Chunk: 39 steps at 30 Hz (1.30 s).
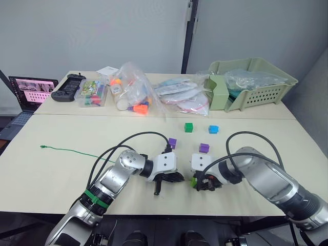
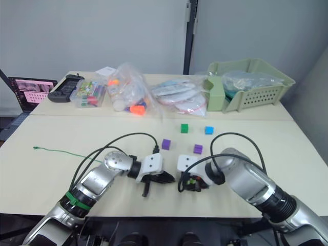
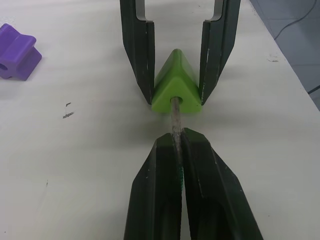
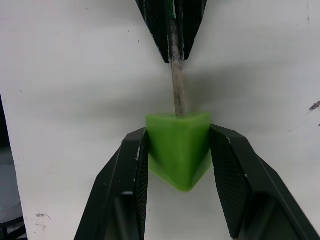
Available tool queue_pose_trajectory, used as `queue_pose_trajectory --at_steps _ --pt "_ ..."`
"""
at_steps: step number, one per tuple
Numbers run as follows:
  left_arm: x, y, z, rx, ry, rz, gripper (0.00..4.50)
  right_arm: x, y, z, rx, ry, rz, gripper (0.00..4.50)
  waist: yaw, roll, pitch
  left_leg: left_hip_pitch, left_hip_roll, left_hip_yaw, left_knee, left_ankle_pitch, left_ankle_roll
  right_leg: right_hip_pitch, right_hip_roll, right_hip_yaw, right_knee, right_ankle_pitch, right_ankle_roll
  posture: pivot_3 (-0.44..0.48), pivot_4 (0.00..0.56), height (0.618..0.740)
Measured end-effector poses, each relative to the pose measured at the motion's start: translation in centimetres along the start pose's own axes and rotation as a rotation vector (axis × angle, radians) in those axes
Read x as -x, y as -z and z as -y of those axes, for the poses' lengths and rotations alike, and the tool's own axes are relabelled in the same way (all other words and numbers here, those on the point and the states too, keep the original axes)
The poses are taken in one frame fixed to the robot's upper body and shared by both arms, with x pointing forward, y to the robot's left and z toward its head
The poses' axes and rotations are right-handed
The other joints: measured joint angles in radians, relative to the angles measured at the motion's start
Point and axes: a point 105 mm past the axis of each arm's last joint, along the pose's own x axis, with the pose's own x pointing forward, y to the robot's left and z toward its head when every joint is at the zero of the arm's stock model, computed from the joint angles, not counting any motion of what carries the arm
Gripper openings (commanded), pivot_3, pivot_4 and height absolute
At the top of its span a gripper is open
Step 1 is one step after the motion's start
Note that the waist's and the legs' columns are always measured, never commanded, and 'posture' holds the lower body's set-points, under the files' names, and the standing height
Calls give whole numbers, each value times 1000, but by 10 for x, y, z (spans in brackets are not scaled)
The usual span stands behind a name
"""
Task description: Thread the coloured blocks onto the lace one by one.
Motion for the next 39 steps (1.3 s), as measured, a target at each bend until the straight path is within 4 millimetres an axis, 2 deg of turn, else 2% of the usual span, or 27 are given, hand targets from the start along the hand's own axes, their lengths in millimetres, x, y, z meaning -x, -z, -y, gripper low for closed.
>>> queue_pose_trajectory --at_steps 15,24,35,39 --pt "-29 -5 1 88 8 84 0 2 3 0 -7 6 -13 1344 1 0 0 0 0 0 0 0 0 0 0 0 0 0 0 0 150 734" --pt "-33 -6 -1 98 11 90 0 3 5 2 -12 16 -23 1340 1 0 0 0 0 0 0 0 0 0 0 0 0 0 0 0 150 734" --pt "-23 -3 -8 82 -39 67 3633 3 5 1 -9 3 -19 1340 0 0 0 0 0 0 0 0 0 0 0 0 0 0 0 0 150 734" --pt "-3 3 -6 44 -46 34 3650 2 4 1 -5 2 -13 1340 -2 0 0 1 0 0 -1 0 0 0 0 0 0 0 0 0 150 734"
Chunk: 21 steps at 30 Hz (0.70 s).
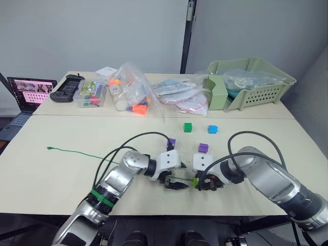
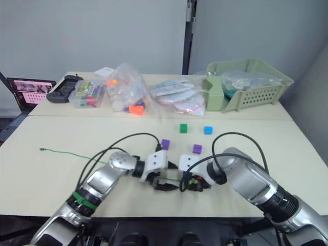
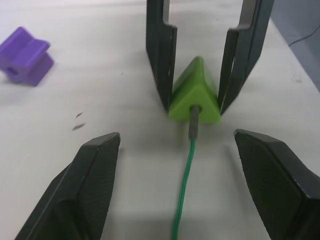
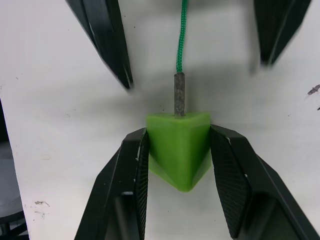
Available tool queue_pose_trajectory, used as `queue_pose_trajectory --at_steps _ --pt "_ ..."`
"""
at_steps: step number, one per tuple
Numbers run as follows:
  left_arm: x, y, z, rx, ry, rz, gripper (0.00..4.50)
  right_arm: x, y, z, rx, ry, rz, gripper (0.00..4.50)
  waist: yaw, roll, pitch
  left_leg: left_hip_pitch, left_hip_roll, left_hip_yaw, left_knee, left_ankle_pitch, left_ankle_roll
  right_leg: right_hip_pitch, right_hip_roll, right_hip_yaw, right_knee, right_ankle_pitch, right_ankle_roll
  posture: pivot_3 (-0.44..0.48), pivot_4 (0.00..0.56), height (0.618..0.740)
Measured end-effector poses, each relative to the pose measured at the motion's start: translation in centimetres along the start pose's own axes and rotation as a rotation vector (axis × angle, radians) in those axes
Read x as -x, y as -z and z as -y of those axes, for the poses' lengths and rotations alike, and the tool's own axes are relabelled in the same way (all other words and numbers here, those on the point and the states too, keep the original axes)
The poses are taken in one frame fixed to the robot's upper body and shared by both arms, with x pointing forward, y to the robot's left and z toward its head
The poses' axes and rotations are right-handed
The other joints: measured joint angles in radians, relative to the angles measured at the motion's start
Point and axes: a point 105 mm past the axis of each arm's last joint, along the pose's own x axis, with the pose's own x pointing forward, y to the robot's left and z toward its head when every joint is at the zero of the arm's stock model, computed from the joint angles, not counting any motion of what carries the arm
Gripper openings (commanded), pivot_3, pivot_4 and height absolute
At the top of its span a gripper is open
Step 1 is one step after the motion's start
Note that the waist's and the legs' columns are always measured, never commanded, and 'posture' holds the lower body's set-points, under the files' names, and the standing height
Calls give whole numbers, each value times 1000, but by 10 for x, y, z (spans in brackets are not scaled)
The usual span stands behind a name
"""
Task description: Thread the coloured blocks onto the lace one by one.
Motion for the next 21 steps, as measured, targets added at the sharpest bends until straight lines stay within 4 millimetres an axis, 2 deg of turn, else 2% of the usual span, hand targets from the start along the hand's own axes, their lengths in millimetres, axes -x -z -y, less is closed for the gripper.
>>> queue_pose_trajectory --at_steps 4,7,8,17,18,21 --pt "3 11 7 15 9 -13 3650 0 0 0 -2 0 -1 1340 1 0 0 0 0 0 0 0 0 0 0 0 0 0 0 0 150 734" --pt "3 11 8 14 10 -12 3650 0 0 0 -2 0 -1 1340 1 0 0 0 0 0 0 0 0 1 0 0 0 0 0 0 150 734" --pt "3 10 8 12 9 -10 3105 0 0 0 -2 0 0 1340 1 0 0 0 0 0 0 0 0 0 0 0 0 0 0 0 150 734" --pt "-3 5 9 7 24 11 165 0 0 0 -3 0 -1 1340 1 0 0 0 0 0 0 0 0 0 0 0 0 0 0 0 150 734" --pt "-4 5 9 8 27 12 4 0 0 0 -4 0 -1 1340 1 0 0 0 0 0 0 0 0 0 0 0 0 0 0 0 150 734" --pt "-6 5 8 17 34 13 0 0 1 0 -6 2 -2 1340 1 0 0 0 0 0 0 0 0 0 0 0 0 0 0 0 150 734"
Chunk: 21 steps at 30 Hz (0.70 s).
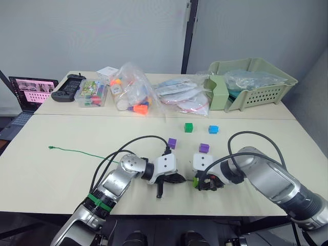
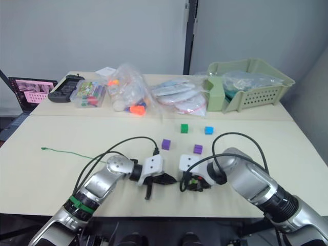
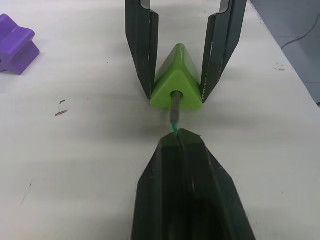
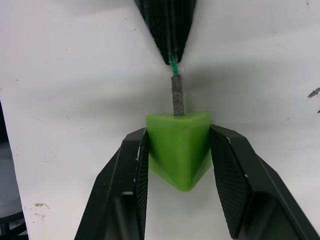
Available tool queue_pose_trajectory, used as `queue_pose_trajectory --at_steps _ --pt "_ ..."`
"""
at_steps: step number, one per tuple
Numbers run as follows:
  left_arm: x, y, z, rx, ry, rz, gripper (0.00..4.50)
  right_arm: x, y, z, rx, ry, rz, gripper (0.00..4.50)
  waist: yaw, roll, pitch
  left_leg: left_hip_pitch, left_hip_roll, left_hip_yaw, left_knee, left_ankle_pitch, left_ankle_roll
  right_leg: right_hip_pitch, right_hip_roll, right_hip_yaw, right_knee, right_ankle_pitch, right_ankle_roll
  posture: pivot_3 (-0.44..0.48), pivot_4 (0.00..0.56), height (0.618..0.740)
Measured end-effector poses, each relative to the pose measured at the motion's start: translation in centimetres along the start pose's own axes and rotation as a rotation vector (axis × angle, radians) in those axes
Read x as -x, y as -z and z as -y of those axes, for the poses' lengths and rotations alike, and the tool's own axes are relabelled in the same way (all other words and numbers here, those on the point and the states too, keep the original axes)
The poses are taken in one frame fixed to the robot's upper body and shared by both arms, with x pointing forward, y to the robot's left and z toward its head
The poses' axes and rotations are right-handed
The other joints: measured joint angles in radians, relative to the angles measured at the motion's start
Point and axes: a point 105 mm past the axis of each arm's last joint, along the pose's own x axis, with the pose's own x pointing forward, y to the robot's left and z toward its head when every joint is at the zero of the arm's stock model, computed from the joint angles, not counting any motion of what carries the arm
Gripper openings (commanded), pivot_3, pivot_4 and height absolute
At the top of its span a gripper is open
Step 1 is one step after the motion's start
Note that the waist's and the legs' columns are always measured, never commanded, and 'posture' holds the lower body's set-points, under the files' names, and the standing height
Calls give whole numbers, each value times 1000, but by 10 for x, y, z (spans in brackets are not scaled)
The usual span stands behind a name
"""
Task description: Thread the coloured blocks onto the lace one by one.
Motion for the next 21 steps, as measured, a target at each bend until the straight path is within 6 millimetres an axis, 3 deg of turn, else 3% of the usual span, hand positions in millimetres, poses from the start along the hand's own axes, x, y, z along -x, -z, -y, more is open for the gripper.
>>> queue_pose_trajectory --at_steps 9,20,21 --pt "-21 -12 -3 2 16 57 0 0 0 0 -6 3 -2 1340 0 0 0 0 0 0 0 0 0 0 0 0 0 0 0 0 150 734" --pt "-26 -9 -3 36 26 74 0 1 2 1 -15 5 -5 1340 4 0 0 0 -1 0 0 0 0 1 0 0 0 0 0 0 150 734" --pt "-27 -9 -3 38 25 77 265 1 2 1 -16 5 -5 1340 4 0 0 0 -1 0 0 0 0 1 0 0 0 0 0 0 150 734"
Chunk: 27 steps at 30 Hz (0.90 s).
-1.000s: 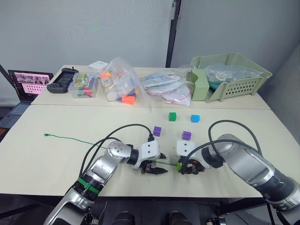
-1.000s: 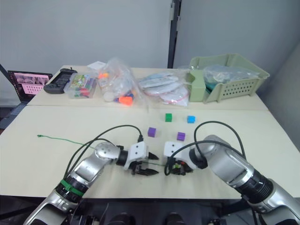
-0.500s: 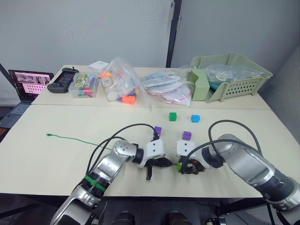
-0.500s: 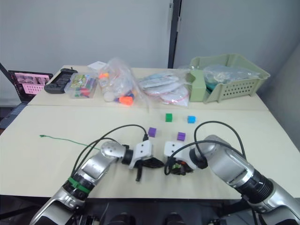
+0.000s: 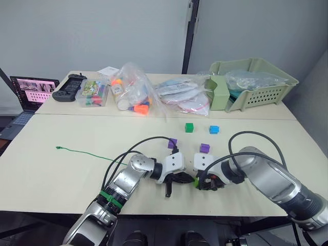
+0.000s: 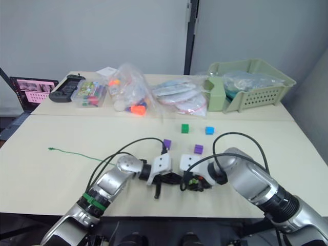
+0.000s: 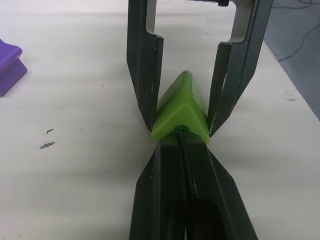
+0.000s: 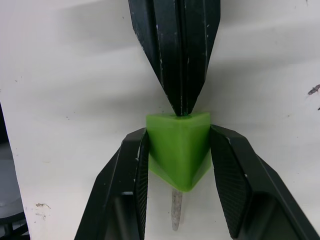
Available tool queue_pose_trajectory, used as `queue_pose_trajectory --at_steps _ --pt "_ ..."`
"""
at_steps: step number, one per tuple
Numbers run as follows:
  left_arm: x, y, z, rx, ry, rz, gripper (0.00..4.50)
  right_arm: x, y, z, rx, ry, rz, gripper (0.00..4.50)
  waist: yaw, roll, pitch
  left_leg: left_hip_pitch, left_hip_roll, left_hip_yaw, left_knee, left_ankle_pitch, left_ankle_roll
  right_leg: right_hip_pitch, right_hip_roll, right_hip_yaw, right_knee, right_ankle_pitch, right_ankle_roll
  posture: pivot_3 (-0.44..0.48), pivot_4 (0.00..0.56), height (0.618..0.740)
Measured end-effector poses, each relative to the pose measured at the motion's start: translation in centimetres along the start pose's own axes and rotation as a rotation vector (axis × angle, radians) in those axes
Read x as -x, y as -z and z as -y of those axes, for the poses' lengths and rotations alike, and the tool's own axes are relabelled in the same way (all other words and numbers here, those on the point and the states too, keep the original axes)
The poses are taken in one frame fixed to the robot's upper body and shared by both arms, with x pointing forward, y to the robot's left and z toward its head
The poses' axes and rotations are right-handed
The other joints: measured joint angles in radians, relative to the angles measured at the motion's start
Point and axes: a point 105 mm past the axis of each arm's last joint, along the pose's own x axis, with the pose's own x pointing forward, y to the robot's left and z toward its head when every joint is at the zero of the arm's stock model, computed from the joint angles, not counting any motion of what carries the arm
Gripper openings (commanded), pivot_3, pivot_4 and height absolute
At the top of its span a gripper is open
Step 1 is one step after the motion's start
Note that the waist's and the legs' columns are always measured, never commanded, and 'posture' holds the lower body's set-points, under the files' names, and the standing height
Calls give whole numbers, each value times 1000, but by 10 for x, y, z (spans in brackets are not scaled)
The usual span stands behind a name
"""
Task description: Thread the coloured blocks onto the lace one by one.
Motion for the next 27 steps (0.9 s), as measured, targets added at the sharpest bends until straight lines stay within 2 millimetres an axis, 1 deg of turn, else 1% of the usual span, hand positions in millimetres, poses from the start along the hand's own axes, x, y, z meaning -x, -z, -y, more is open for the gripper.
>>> queue_pose_trajectory --at_steps 3,8,10,11,12,13,14,16,20,21,23,27 --pt "1 0 -2 6 -12 5 1203 0 0 0 0 1 1 1340 -1 0 0 0 0 0 0 0 0 0 0 0 0 0 0 0 150 734" --pt "11 -1 -4 13 -21 10 2826 0 -1 0 1 0 3 1340 -3 0 0 0 0 0 0 0 0 -1 0 0 0 0 0 0 150 734" --pt "23 -4 0 7 -11 21 3505 0 -1 0 2 0 5 1340 -4 0 0 0 0 0 -1 0 0 -1 0 0 0 0 0 0 150 734" --pt "31 -5 -1 6 -18 18 3873 -1 -1 0 2 -1 6 1340 -5 0 0 0 1 0 -1 0 0 -1 0 0 1 0 0 0 150 734" --pt "38 -5 -3 1 -29 16 4141 -1 -1 0 2 -1 6 1340 -5 0 0 0 1 0 -1 0 0 -1 1 0 1 0 0 0 150 734" --pt "45 -6 -4 -9 -38 8 4492 0 -1 0 1 0 6 1840 -5 0 0 0 1 0 -1 0 0 -1 0 0 0 0 0 0 150 734" --pt "50 -6 -6 -13 -46 5 4500 0 -1 0 0 0 5 2367 -4 0 0 0 1 0 -1 0 0 0 0 0 0 0 0 0 150 734" --pt "55 -7 -7 -6 -50 9 4500 0 -1 1 0 8 7 3075 -1 0 0 0 0 0 0 0 0 0 0 0 0 0 0 0 150 734" --pt "55 -8 -5 4 -32 19 4500 0 -3 3 -3 18 17 4392 -3 0 0 0 0 0 0 0 0 -1 0 -1 0 0 0 0 150 734" --pt "56 -8 -4 2 -27 19 4500 0 -3 1 -7 7 24 4483 -4 0 0 0 0 0 0 0 0 -1 0 0 0 0 0 0 150 734" --pt "55 -8 -3 -6 -15 21 4500 4 -2 -1 -23 -3 31 4483 -3 0 0 -1 0 0 0 0 0 -1 0 0 0 0 0 0 150 734" --pt "51 -12 -2 -23 9 30 4500 28 -2 2 -67 46 123 4483 4 0 0 -1 0 0 0 0 0 -1 0 0 -1 0 0 0 150 734"
